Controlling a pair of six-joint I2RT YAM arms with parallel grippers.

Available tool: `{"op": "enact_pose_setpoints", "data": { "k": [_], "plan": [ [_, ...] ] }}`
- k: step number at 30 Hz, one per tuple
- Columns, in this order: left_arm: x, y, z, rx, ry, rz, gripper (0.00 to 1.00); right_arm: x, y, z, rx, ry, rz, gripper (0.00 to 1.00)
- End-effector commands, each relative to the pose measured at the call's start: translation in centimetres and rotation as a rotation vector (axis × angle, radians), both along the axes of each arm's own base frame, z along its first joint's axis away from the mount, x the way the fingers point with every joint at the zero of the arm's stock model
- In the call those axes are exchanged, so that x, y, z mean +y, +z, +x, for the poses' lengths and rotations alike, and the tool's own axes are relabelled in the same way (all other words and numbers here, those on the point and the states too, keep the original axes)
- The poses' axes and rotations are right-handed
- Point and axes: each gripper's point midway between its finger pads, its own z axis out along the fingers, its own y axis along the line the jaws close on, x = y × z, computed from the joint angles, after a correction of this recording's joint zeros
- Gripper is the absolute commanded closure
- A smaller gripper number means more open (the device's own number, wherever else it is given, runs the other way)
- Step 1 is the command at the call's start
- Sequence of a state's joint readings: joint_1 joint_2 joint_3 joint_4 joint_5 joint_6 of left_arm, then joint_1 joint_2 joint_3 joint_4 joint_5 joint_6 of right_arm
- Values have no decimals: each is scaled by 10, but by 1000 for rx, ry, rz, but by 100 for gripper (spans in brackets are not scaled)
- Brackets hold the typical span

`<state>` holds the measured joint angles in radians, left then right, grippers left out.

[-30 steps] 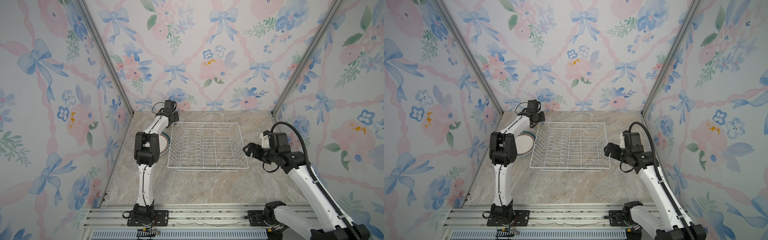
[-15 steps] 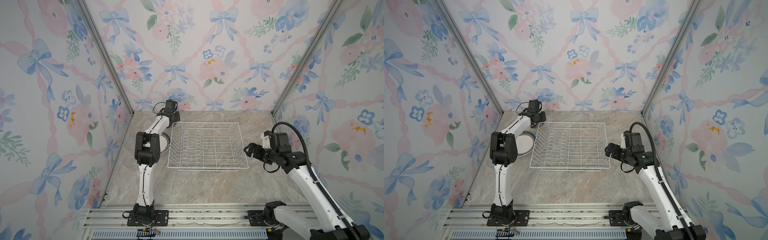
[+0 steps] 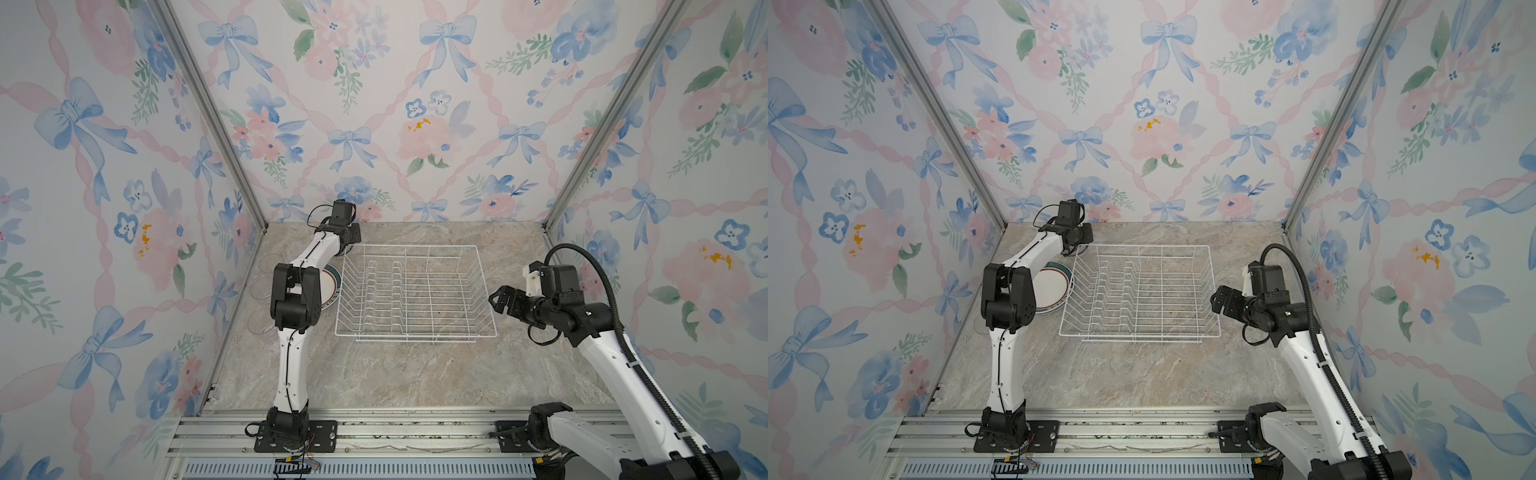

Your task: Unload the mixed dishes from the dish rack

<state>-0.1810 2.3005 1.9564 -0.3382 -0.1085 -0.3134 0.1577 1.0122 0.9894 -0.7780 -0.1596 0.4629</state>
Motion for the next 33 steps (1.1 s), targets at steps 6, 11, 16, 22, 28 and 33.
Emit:
{"op": "enact_pose_setpoints", "data": {
  "k": [6, 11, 16, 22, 28, 33],
  "plan": [
    [-10, -21, -9, 58, -29, -41, 40, -4, 11, 0, -15, -3, -10, 3],
    [-9, -17, -9, 52, -24, -50, 24, -3, 9, 0, -11, 2, -7, 3],
    [-5, -2, -7, 21, -8, -34, 2, -3, 10, 1, -23, 8, -17, 3],
    [9, 29, -5, -34, 27, -4, 2, -2, 19, 13, -92, 26, -21, 3],
    [37, 61, -18, -83, 119, 40, 2, -19, 49, 33, -313, -35, -85, 4],
    [52, 88, -44, -158, 157, 64, 2, -57, 60, 49, -485, -223, -213, 3]
  ]
}}
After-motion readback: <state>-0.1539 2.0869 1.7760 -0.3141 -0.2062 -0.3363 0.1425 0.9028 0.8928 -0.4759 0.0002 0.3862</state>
